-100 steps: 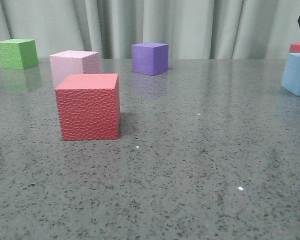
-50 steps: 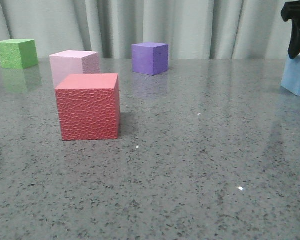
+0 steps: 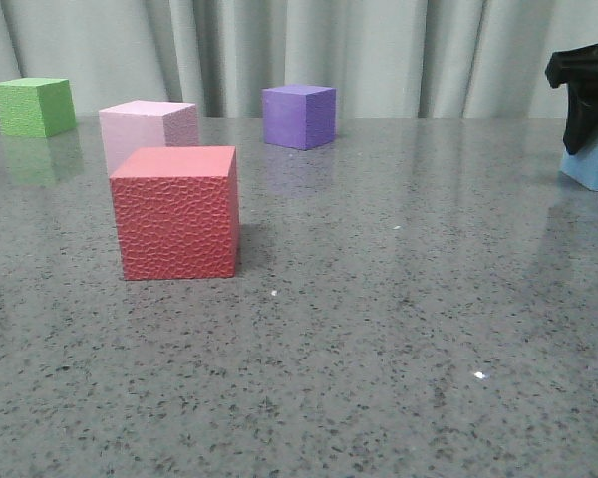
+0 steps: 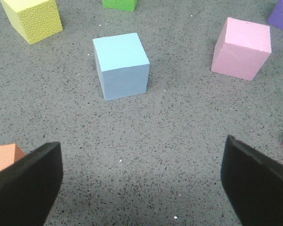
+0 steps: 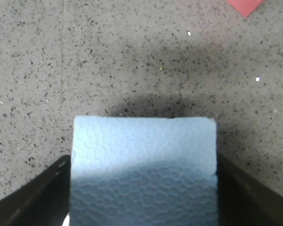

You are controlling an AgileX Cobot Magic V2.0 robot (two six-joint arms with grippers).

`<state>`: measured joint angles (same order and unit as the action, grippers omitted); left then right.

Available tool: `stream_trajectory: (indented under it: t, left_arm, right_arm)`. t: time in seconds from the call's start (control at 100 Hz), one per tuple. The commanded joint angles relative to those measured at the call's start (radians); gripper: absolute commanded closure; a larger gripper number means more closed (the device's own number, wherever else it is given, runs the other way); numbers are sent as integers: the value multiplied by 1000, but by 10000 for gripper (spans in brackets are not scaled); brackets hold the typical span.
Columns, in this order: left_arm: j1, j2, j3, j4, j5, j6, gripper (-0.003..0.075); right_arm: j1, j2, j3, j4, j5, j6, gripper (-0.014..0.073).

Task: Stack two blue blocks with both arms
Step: 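Close the right gripper on the light blue cube and lift it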

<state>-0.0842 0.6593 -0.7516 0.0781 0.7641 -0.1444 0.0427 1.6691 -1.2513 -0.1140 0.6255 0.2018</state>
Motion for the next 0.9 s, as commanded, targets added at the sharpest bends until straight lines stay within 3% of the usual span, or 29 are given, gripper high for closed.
stream_trajectory:
  t: [0.0,0.19,0.38,0.6,0.89]
  left_arm:
    - [1,7,-36,3,-72,-9,83]
    - [1,7,-36,3,-72,-9,83]
    - [1,7,-36,3,-72,-9,83]
    - [1,7,-36,3,-72,-9,83]
    - [1,7,-36,3,-72,-9,83]
  right_arm:
    - [-5,-42,-37,-20,-49,-6,74]
    - [-5,-42,-37,-20,-45,-6,233]
    - [-5,-57,-42,-15,-33,-6,233]
    - [24,-86,-169,45,110,-6,233]
    - [179,-89,-285,88,190,35,233]
